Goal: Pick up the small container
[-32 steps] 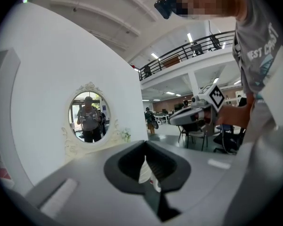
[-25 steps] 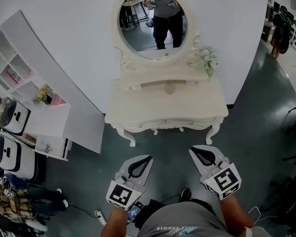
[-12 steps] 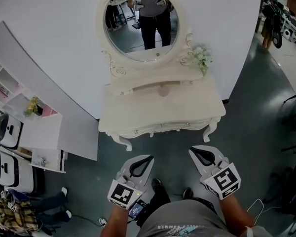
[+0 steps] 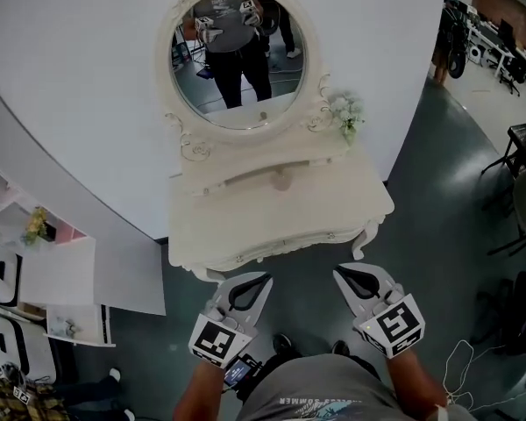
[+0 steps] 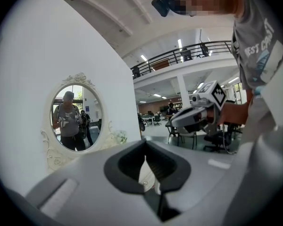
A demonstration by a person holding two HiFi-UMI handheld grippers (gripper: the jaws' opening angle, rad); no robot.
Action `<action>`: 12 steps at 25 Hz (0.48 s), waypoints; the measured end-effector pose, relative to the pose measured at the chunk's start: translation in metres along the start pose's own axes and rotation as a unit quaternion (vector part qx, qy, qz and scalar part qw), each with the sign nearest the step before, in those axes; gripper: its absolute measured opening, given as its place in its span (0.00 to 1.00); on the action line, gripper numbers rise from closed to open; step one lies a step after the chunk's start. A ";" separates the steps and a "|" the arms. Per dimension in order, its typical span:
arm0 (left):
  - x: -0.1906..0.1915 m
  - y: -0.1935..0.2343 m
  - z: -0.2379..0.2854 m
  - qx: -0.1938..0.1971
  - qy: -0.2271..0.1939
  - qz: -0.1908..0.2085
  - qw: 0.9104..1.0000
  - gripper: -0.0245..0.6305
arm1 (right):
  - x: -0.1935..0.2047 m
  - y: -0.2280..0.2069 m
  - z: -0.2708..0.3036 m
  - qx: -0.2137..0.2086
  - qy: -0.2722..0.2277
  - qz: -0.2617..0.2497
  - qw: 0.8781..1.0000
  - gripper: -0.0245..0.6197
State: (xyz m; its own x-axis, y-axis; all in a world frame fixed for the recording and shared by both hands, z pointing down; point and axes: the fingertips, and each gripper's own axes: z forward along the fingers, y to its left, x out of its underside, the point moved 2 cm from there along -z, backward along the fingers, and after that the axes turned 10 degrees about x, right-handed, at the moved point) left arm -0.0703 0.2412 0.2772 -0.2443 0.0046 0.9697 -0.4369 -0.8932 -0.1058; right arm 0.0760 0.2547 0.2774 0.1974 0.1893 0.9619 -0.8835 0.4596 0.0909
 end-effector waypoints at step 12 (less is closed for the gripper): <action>0.018 0.038 -0.029 0.053 -0.026 0.002 0.998 0.04 | -0.014 0.036 0.017 0.052 0.023 -0.017 0.998 0.04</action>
State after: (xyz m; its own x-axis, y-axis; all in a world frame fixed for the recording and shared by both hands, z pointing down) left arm -0.1163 0.2204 0.2838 -0.1986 -0.0207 0.9799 -0.3417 -0.9356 -0.0891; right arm 0.0338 0.2537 0.2713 0.2446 0.2156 0.9453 -0.9147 0.3747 0.1512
